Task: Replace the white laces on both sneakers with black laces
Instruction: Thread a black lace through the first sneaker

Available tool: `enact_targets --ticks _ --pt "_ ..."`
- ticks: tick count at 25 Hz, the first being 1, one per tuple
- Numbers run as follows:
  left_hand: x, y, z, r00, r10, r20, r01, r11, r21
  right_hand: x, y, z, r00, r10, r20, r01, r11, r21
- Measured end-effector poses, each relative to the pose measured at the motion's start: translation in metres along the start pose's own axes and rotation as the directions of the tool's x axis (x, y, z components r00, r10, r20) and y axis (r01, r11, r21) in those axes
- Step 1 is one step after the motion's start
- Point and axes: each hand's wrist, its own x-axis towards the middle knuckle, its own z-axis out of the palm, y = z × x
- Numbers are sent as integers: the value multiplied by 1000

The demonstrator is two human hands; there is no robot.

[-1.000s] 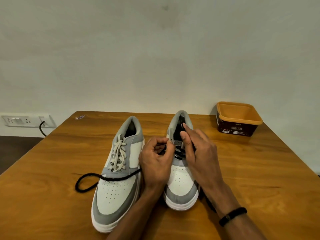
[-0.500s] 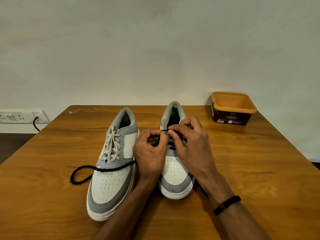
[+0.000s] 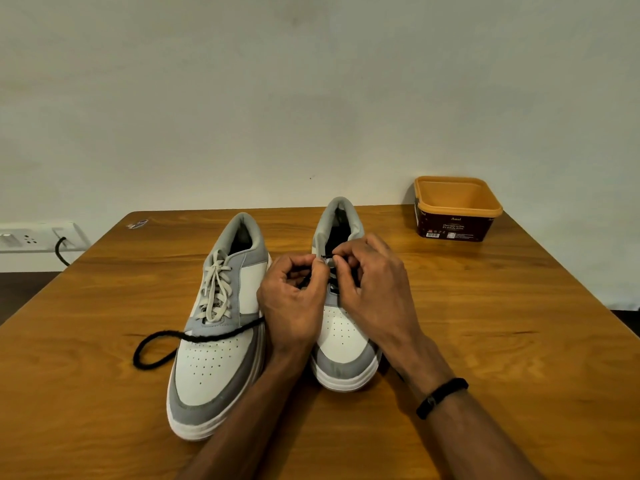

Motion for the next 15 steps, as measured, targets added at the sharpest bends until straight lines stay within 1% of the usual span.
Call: enact_targets --ticks 4,9,15 --pt "-1 2 0 1000 22 2 -22 1000 19 -1 1 3 999 -32 6 32 999 -22" --pt "-1 7 0 1000 -26 -2 26 999 -31 -2 5 5 1000 29 -7 -28 994 107" --pt "5 4 -8 994 -44 100 49 997 -54 -1 7 7 998 69 2 -68 977 203"
